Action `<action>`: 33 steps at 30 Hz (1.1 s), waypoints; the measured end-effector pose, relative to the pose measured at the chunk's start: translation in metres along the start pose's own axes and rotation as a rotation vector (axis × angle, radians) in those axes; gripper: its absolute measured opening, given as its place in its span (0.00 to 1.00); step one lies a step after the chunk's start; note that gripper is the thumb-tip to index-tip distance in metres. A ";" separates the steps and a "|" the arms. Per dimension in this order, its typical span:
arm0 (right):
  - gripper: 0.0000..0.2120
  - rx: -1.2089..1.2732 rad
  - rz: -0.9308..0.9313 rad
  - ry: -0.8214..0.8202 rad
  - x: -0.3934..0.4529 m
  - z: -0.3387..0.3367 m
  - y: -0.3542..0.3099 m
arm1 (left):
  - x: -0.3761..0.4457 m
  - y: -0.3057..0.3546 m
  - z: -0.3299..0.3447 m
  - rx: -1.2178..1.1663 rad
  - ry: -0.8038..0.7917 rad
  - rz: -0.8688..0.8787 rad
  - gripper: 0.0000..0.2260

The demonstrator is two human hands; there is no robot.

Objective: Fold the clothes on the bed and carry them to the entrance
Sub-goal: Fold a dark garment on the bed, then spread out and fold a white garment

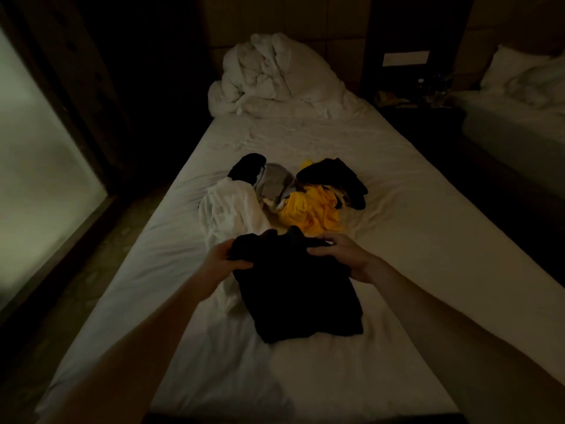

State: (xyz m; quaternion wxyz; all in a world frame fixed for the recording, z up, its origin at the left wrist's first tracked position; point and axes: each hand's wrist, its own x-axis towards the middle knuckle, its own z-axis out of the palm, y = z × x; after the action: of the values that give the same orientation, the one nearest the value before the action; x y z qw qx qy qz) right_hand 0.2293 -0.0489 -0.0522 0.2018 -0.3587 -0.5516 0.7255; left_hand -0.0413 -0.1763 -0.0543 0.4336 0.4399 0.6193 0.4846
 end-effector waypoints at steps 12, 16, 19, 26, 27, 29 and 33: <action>0.13 0.116 -0.110 -0.254 -0.038 0.099 -0.033 | -0.085 0.042 -0.074 -0.333 0.100 -0.070 0.21; 0.11 0.132 0.047 -0.322 -0.024 0.131 -0.013 | -0.099 0.035 -0.108 -0.275 0.078 -0.195 0.12; 0.02 0.059 0.192 -0.197 -0.002 0.145 0.016 | -0.095 0.004 -0.136 -0.206 0.034 -0.333 0.16; 0.12 -0.532 0.127 0.201 0.066 0.147 0.073 | -0.045 -0.081 -0.141 0.208 0.324 -0.397 0.13; 0.14 -0.606 0.112 0.214 0.072 0.146 0.074 | -0.037 -0.089 -0.140 0.306 0.341 -0.398 0.14; 0.16 -0.692 0.081 0.237 0.083 0.142 0.074 | -0.024 -0.094 -0.140 0.524 0.347 -0.435 0.22; 0.18 -0.706 0.030 0.493 0.101 0.132 0.067 | -0.005 -0.082 -0.146 0.724 0.336 -0.443 0.41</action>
State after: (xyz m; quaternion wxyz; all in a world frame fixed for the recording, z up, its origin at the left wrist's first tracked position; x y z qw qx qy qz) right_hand 0.0715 -0.0866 -0.1275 0.1819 -0.5765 -0.6960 0.3874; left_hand -0.1913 -0.2246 -0.1115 0.2388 0.3355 0.8897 0.1972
